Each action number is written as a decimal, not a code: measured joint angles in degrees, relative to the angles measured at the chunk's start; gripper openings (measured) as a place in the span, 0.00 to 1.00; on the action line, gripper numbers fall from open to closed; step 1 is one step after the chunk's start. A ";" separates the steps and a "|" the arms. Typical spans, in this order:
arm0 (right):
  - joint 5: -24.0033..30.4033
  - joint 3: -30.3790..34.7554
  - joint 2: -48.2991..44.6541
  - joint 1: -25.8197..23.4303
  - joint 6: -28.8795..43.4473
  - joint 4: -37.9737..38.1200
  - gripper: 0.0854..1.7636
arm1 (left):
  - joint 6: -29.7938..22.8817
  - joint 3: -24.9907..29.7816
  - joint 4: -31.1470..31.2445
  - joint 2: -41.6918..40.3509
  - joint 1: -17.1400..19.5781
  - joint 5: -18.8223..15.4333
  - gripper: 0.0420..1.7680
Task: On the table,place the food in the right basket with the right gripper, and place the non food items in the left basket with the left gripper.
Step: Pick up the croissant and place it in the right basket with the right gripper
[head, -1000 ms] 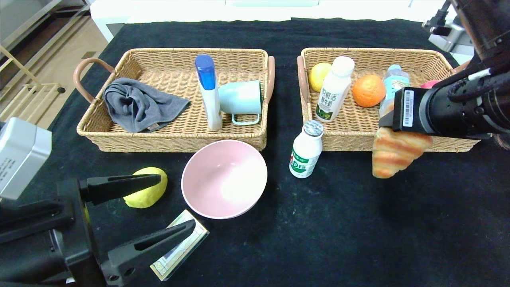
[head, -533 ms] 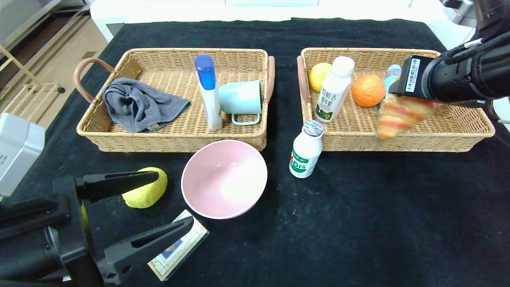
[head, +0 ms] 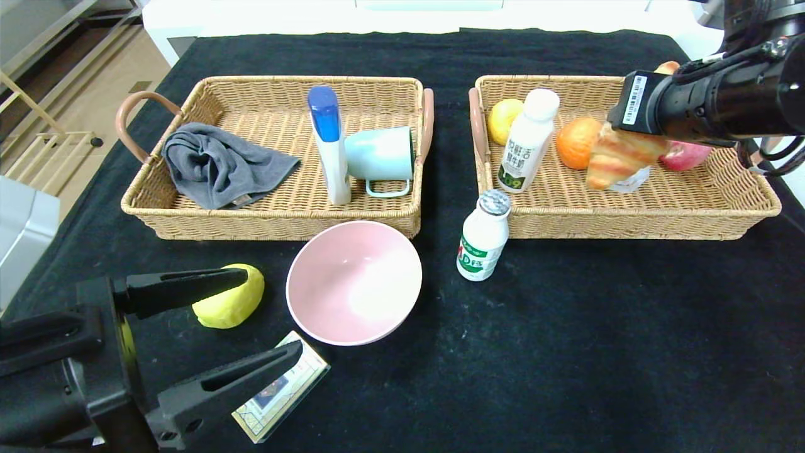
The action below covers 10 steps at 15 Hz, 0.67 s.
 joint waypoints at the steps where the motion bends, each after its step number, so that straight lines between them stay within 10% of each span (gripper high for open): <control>1: 0.00 0.10 0.77 -0.41 -0.11 -0.71 0.44 | 0.05 0.00 0.00 0.00 -0.02 0.00 0.97; 10: 0.12 -0.20 4.47 -3.01 -1.49 -6.91 0.45 | 0.10 0.06 0.00 -0.26 -0.02 0.00 0.97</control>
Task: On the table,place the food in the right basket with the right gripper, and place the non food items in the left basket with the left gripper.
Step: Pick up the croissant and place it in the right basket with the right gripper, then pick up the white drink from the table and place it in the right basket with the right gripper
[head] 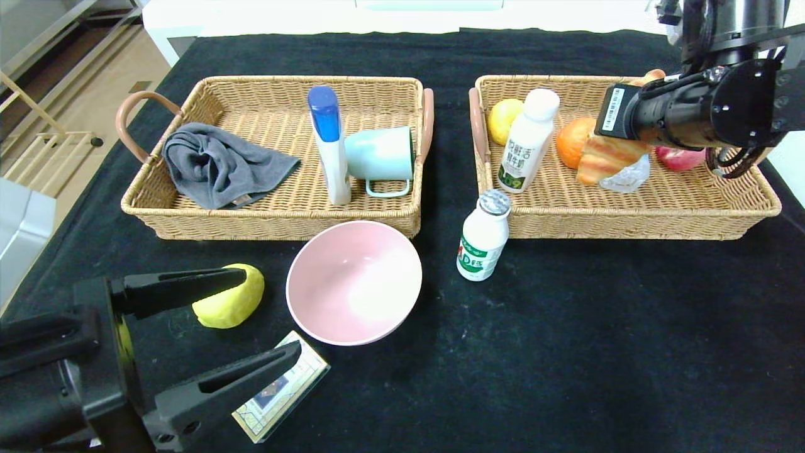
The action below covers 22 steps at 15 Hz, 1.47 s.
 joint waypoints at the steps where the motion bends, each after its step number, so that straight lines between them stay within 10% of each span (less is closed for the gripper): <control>1: 0.02 0.00 0.05 -0.02 0.05 0.00 0.52 | 0.01 0.02 0.00 0.00 0.00 0.00 0.97; 9: 0.05 0.44 0.00 -0.02 0.00 0.20 0.81 | 0.04 0.11 0.00 0.00 0.00 -0.02 0.97; 22: 1.16 11.11 -6.31 1.77 -2.32 0.16 0.94 | 0.12 0.11 0.02 0.06 0.00 -0.10 0.97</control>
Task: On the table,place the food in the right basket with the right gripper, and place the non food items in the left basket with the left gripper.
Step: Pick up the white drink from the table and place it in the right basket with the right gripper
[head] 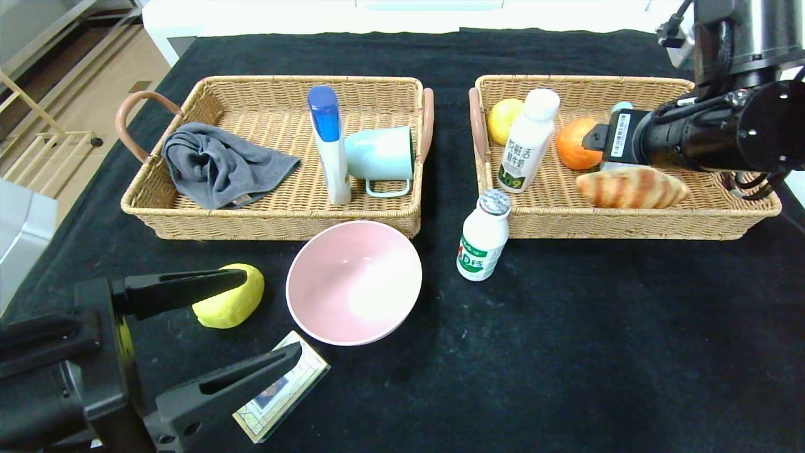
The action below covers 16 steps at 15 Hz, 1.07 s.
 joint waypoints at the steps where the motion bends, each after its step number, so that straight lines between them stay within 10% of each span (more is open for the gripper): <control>1: 0.85 2.89 -1.94 0.77 -0.59 -0.09 0.94 | 0.00 0.00 0.00 0.02 0.00 0.00 0.97; 16: 20.61 42.42 -23.82 11.41 -7.14 -18.40 0.96 | -0.06 -0.44 0.15 0.28 0.00 0.02 0.97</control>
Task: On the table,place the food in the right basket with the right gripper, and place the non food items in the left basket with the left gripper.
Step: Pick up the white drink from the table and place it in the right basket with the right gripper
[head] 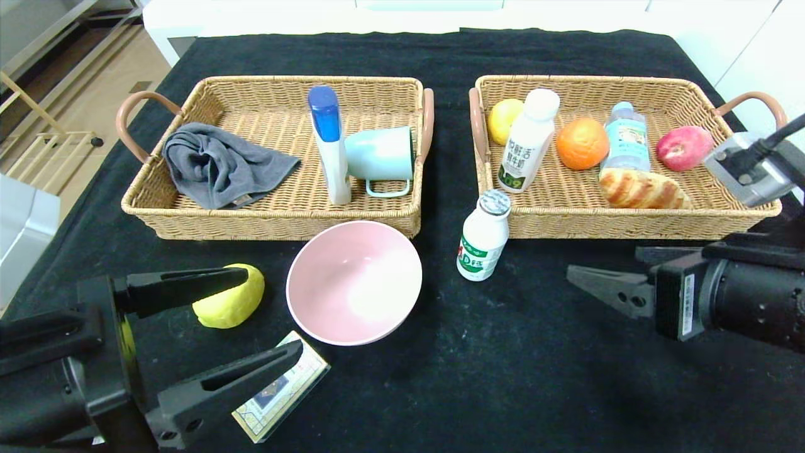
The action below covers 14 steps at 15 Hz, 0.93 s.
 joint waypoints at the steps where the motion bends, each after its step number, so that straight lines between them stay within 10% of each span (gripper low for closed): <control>1: 1.07 1.23 -0.46 0.33 -0.55 -1.74 0.96 | 0.00 0.00 -0.05 0.02 0.00 0.00 0.97; 14: 2.43 8.52 10.14 6.51 -12.41 -28.81 0.96 | -0.09 0.02 -0.06 -0.09 0.02 -0.02 0.97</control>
